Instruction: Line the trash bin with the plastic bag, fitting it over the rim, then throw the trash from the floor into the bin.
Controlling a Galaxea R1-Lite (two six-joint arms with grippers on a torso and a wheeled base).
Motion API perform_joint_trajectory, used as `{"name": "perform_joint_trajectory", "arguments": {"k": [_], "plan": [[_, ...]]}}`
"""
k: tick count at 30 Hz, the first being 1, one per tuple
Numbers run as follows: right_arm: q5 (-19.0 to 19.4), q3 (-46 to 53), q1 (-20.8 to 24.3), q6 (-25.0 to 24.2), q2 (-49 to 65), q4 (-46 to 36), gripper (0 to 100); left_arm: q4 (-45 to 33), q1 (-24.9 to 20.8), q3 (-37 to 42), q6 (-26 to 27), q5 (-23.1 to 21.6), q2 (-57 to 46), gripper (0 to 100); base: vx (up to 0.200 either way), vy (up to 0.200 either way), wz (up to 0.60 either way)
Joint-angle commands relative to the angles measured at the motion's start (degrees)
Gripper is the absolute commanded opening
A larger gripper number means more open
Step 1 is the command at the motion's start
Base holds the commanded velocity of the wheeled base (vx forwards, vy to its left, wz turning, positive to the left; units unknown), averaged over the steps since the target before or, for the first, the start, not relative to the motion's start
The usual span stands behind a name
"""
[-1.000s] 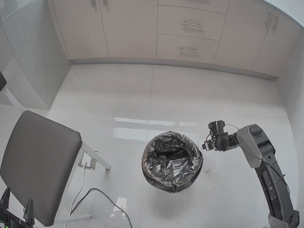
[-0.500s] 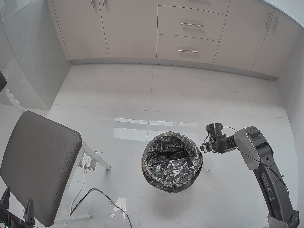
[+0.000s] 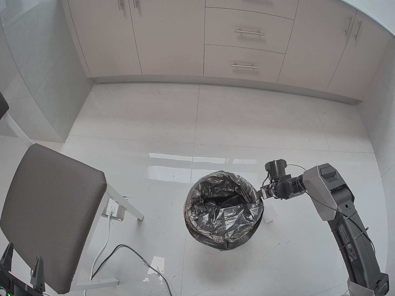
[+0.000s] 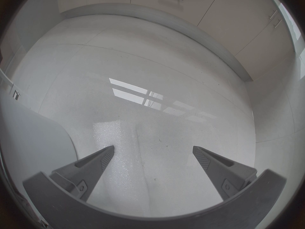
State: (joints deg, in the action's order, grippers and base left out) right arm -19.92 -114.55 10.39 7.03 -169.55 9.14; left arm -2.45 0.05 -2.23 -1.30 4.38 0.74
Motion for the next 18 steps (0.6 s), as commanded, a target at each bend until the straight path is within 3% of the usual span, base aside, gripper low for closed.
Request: {"name": "perform_joint_trajectory", "arguments": {"k": [1,18], "plan": [[0.0,0.0,0.2,0.0,0.5,0.3,100,0.0,0.0,-0.1,0.0,0.0,-0.7,100,0.000,0.000,0.00],[0.0,0.0,0.1,0.0,1.9,-2.6,100,0.0,0.0,-0.1,0.0,0.1,-0.7,100,0.000,0.000,0.00]]}}
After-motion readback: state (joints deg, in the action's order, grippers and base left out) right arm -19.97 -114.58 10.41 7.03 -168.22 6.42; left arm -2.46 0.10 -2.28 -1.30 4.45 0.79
